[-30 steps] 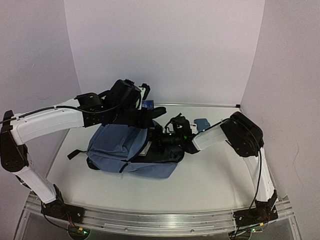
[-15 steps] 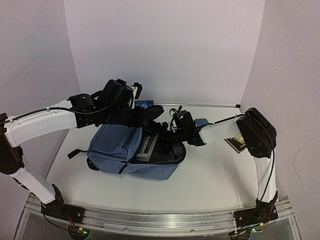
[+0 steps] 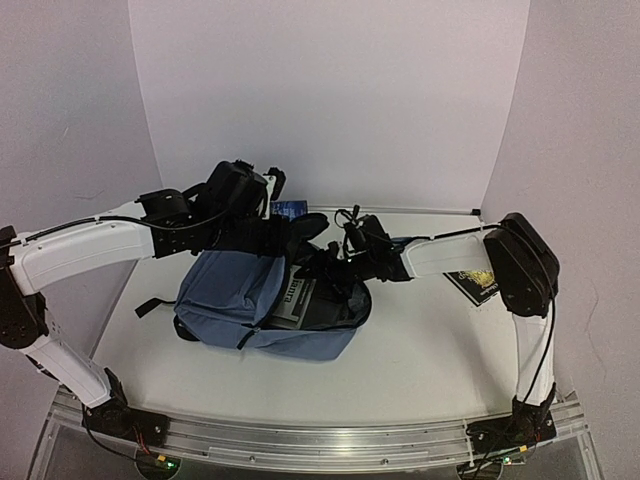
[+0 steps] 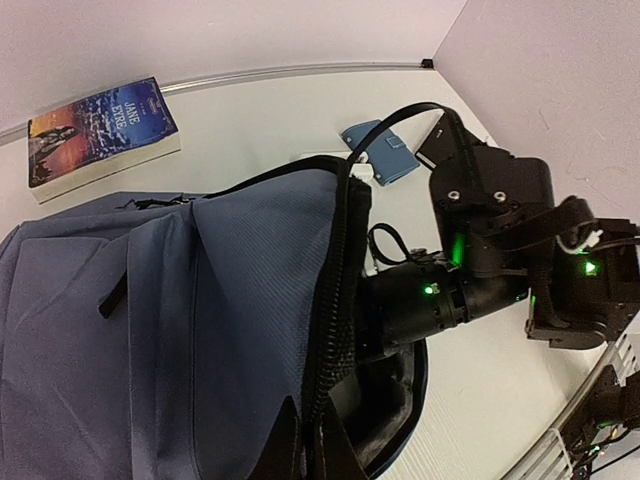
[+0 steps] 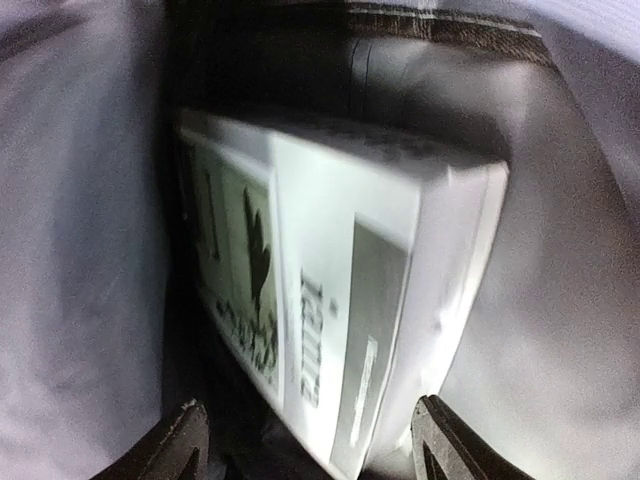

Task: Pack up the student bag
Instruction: Place the book in the student bag.

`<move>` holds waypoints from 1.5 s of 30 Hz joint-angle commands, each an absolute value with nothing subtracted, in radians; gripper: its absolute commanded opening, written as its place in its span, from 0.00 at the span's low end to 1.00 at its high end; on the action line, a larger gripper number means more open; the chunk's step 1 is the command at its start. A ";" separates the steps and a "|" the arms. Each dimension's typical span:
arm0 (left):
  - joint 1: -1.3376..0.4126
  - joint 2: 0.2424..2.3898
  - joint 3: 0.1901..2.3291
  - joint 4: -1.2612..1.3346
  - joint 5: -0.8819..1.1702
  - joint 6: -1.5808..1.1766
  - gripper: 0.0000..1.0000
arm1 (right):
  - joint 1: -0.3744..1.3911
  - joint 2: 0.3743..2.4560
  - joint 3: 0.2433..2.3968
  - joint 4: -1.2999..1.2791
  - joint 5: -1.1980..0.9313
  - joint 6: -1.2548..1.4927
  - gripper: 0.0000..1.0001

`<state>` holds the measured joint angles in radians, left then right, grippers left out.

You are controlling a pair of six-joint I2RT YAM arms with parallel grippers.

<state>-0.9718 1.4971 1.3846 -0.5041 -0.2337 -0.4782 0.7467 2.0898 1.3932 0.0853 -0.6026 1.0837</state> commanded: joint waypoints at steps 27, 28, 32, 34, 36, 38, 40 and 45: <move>-0.907 1.397 1.204 -0.502 -0.194 -0.534 0.03 | 0.567 1.850 1.306 -0.120 -0.667 0.711 0.77; -0.907 1.408 1.203 -0.502 -0.174 -0.524 0.07 | 0.552 1.829 1.290 -0.140 -0.663 0.681 0.78; -0.907 1.464 1.214 -0.482 -0.052 -0.488 0.38 | 0.478 1.743 1.234 -0.182 -0.645 0.595 0.79; -0.907 1.483 1.229 -0.469 -0.018 -0.472 0.55 | 0.432 1.718 1.218 -0.188 -0.641 0.571 0.81; -0.904 1.493 1.253 -0.459 -0.013 -0.457 0.71 | 0.398 1.698 1.216 -0.192 -0.635 0.549 0.83; -0.883 1.510 1.281 -0.452 -0.013 -0.441 0.86 | 0.381 1.689 1.224 -0.192 -0.628 0.531 0.85; -0.846 1.544 1.330 -0.454 0.015 -0.427 0.97 | 0.380 1.692 1.231 -0.192 -0.633 0.520 0.86; -0.769 1.678 1.451 -0.444 0.144 -0.376 1.00 | 0.379 1.746 1.243 -0.192 -0.674 0.540 0.90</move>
